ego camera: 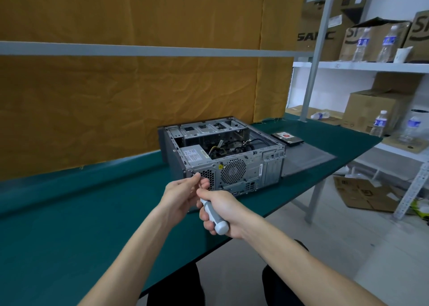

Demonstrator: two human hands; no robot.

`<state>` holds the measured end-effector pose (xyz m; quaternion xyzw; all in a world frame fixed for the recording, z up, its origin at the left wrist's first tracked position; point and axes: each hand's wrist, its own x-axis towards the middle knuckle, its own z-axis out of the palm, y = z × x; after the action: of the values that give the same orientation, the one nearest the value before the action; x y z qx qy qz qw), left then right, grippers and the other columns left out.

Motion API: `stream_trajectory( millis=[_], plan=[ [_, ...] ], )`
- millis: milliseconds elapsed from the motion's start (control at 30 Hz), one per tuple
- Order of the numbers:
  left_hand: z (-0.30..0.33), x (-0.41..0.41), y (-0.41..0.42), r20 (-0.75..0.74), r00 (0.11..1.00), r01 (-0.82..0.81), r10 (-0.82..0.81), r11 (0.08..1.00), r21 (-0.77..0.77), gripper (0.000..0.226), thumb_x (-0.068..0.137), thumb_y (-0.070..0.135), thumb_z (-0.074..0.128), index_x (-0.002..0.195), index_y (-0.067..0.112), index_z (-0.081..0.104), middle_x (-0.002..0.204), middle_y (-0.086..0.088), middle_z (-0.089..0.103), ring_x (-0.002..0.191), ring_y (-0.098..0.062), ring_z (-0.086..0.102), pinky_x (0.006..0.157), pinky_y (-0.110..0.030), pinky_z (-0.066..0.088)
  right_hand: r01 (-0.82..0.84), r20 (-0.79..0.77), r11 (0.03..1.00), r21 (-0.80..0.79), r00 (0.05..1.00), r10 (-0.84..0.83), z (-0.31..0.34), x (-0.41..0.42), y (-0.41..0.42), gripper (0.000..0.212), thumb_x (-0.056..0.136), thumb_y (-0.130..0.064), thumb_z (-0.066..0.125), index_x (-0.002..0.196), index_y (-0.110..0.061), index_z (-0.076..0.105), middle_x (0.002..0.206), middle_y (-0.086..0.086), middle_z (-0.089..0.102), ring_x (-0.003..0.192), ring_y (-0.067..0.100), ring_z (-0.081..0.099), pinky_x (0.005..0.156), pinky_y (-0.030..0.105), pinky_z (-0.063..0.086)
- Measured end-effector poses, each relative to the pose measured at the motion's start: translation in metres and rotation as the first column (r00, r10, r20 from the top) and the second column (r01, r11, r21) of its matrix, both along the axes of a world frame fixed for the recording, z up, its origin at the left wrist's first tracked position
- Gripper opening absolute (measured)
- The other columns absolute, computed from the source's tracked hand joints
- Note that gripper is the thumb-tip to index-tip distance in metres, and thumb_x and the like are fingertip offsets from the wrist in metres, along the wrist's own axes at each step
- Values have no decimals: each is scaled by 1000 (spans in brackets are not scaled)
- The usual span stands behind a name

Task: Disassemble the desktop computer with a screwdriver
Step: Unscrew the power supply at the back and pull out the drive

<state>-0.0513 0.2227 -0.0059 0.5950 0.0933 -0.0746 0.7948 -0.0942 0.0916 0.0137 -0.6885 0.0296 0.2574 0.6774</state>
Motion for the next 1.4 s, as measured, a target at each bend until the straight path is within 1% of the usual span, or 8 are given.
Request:
stream_trajectory(
  millis=[167,267,367,500,700,900,1133,1400],
  plan=[
    [6,3,-4,-40,999,-21,14,986,-168,19,102,12,57,106,-4,66,86,-11,73,67,-13,69,55,-20,56,37,123,962,-269,992,-4,6,2,5,33,103,-37,46,83,-11,50,58,3,55,30,14,46,39,16,38],
    [5,2,-8,-49,999,-28,18,978,-208,20,104,10,52,102,-5,67,80,-10,75,64,-12,72,57,-22,58,143,386,707,-693,902,196,-4,2,8,29,100,-33,46,79,-14,52,66,3,61,27,16,52,39,20,42],
    [3,2,-5,-36,998,34,-43,976,-217,23,106,16,48,107,1,65,74,-4,71,55,-11,63,50,-21,54,-60,169,975,-214,981,98,3,5,-4,26,100,-32,56,91,-9,55,66,8,63,46,20,64,50,27,55],
    [0,3,-1,-73,993,76,-96,968,-239,27,107,23,48,114,6,68,82,0,74,50,-8,59,41,-19,48,-116,-194,858,500,951,242,6,3,-25,46,106,-30,46,102,7,71,100,26,71,82,32,74,63,35,63],
    [-2,5,-4,13,999,31,-30,995,-90,32,97,21,67,107,-9,70,98,-15,77,82,-16,76,64,-24,60,-18,300,958,-285,948,107,-13,6,-11,9,94,-16,57,95,-6,59,71,12,72,44,19,59,40,25,44],
    [-3,3,-3,-4,995,93,-96,980,-174,29,104,17,55,119,-4,68,91,-5,78,70,-6,73,54,-17,54,-191,-138,889,415,953,269,-9,1,-26,34,106,-27,43,115,2,56,98,25,69,80,31,69,74,41,60],
    [-7,4,1,46,998,-35,37,998,-55,21,95,11,68,104,-8,72,99,-18,77,78,-15,75,65,-21,59,29,274,988,-151,962,14,-20,1,-5,16,90,-12,68,97,1,62,73,16,70,57,27,68,53,34,57],
    [-10,2,1,68,996,73,-58,971,-228,24,105,5,48,119,-8,63,110,-16,75,97,-16,75,72,-20,60,-224,-88,940,257,963,253,-28,4,-24,36,101,-32,51,115,0,59,91,16,72,72,24,69,63,29,53]
  ],
)
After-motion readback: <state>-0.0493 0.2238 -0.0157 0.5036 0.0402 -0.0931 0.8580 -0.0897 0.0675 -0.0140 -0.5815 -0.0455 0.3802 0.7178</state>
